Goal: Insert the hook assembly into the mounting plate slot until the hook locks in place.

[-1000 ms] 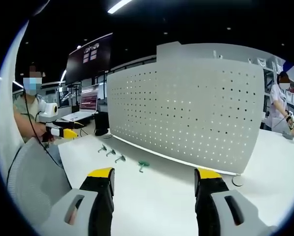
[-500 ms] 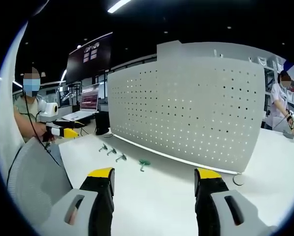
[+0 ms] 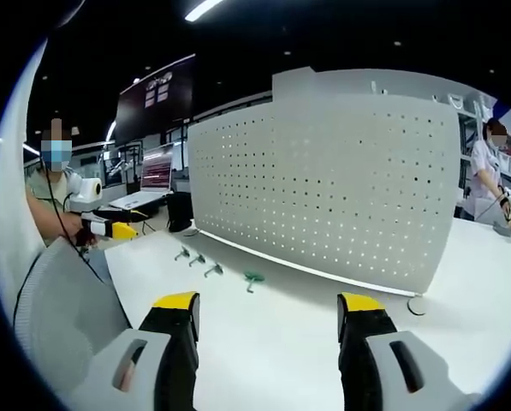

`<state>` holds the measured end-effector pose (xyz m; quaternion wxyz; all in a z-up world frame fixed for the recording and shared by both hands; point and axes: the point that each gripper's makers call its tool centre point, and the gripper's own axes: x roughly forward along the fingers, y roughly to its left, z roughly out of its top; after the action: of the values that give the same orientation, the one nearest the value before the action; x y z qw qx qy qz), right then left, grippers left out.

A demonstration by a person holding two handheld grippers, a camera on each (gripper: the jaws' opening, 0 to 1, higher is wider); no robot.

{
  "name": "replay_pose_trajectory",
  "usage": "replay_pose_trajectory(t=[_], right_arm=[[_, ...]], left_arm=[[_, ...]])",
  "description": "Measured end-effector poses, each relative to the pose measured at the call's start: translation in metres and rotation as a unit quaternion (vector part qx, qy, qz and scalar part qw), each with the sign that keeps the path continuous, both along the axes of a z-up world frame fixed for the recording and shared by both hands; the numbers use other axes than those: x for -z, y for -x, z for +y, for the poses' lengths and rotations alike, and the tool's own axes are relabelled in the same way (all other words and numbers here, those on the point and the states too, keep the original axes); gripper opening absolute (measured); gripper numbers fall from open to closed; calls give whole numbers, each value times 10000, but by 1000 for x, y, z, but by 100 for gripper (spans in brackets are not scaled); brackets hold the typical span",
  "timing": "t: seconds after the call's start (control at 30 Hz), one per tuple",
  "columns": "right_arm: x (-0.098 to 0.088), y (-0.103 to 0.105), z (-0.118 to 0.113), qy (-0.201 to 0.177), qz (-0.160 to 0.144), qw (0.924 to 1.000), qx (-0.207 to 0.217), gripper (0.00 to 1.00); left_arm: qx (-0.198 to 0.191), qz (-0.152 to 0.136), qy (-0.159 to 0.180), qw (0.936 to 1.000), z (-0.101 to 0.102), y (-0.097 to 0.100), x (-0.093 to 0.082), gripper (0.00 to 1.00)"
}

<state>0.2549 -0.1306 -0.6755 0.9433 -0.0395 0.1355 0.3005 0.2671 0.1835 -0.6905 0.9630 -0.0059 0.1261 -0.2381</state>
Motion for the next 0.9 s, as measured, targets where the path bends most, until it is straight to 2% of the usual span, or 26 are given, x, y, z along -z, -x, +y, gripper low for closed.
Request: replay_pose_trajectory(t=[0.9], right_arm=[[6,5,5,-12,109,9999,-121,63]], left_arm=[[10,102,-34,9999,1,4,5,83]])
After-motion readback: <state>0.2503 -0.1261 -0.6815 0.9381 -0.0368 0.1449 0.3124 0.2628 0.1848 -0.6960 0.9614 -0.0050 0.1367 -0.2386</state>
